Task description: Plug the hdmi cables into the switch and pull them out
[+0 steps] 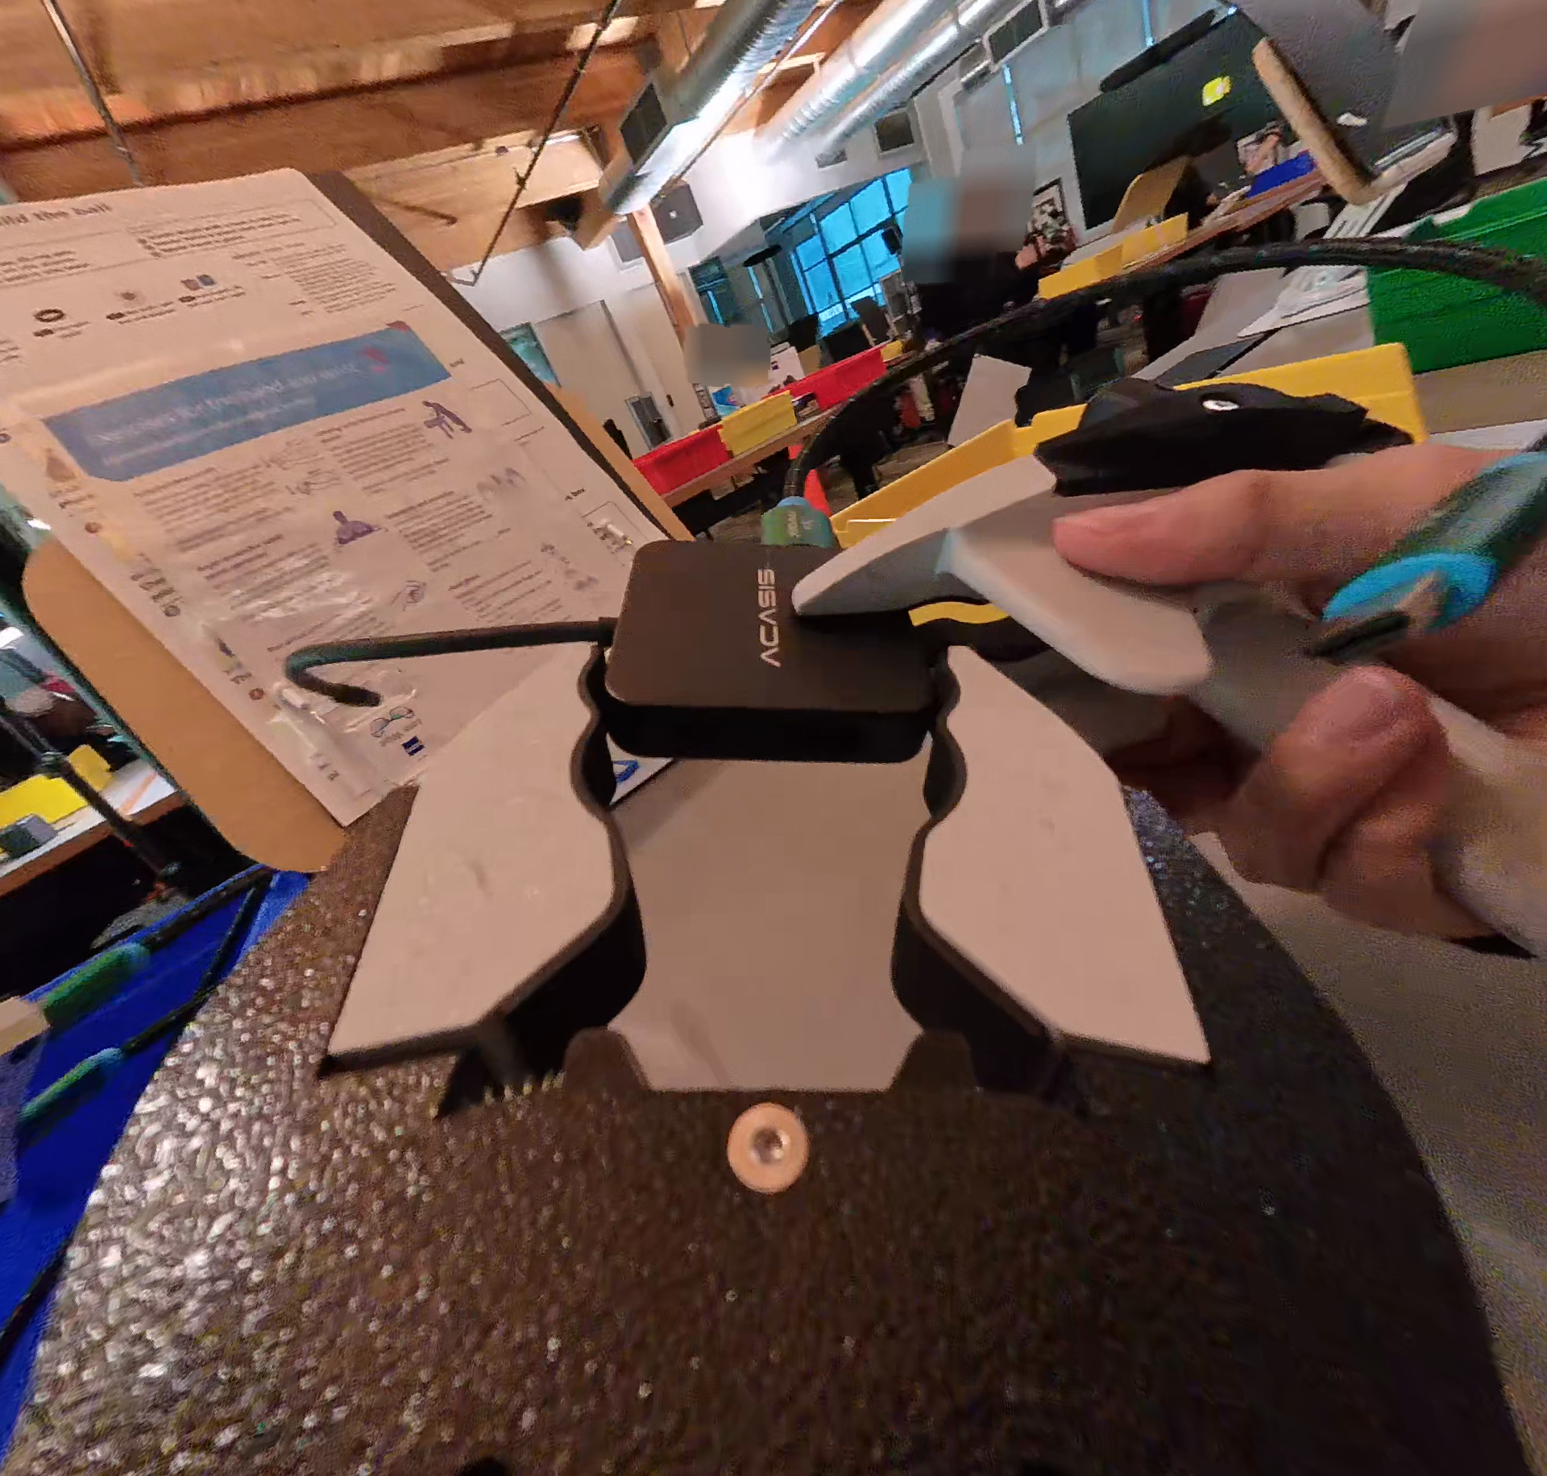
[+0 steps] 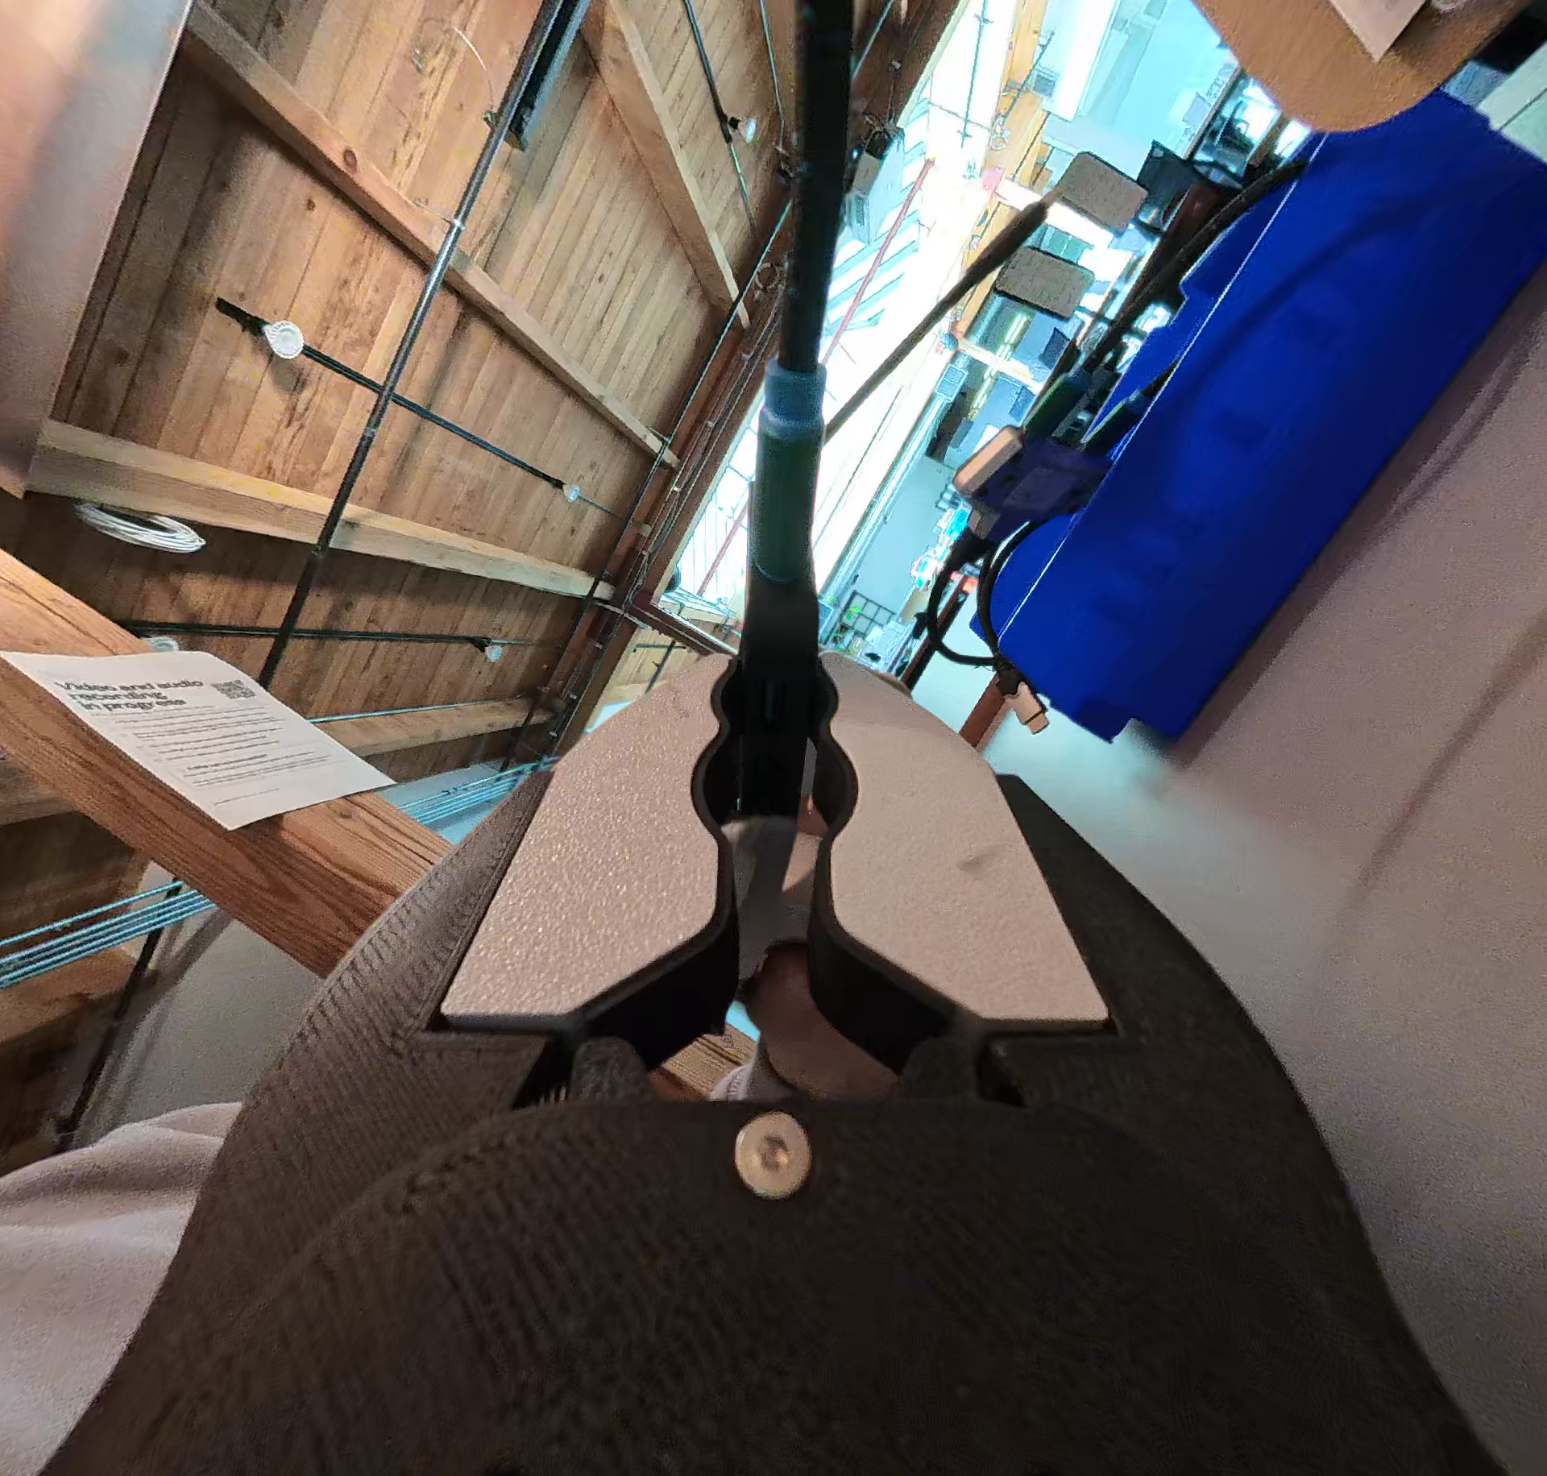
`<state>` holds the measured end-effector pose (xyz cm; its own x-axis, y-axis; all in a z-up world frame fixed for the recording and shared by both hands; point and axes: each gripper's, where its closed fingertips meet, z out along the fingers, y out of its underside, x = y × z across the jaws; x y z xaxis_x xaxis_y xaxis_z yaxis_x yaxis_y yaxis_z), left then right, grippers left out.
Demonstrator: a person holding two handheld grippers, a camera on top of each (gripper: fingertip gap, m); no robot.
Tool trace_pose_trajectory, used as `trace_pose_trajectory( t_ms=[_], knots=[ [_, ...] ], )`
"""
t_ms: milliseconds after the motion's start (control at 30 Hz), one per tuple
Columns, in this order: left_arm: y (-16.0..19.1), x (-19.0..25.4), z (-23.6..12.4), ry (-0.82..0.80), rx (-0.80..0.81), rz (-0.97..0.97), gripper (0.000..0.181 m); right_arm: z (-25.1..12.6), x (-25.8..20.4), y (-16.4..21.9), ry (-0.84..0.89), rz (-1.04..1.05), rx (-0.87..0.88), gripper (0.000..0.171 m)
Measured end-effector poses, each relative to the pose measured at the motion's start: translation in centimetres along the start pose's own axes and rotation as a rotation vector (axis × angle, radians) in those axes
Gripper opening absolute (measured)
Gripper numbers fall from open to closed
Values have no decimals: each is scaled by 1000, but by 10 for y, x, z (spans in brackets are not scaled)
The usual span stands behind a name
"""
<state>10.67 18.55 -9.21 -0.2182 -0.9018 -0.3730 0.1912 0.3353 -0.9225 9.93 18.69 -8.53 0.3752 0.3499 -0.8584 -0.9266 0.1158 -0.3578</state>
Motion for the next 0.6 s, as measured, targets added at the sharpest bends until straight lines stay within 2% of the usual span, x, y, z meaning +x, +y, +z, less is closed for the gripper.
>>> trace_pose_trajectory(
  t_ms=[133,200,267,300,367,467,533,600],
  knots=[
    [1,-6,2,-98,12,44,72,1,1,4,4,17,23,13],
    [9,-5,4,-66,-13,-3,72,0,6,4,37,-9,16,14],
    [16,-8,4,-20,-48,-117,72,-1,13,9,79,-114,-62,18],
    [18,-14,3,-14,-43,-173,72,-3,14,14,86,-189,-128,26],
    [19,-32,-4,13,1,-354,72,-11,21,20,144,-312,-241,58],
    [11,-64,-18,56,123,-560,72,-44,45,25,300,-527,-437,86],
    [4,-73,-27,145,177,-635,72,-72,57,13,409,-656,-484,94],
    [-2,-73,-32,246,209,-662,72,-92,57,-10,493,-756,-435,94]
  ],
)
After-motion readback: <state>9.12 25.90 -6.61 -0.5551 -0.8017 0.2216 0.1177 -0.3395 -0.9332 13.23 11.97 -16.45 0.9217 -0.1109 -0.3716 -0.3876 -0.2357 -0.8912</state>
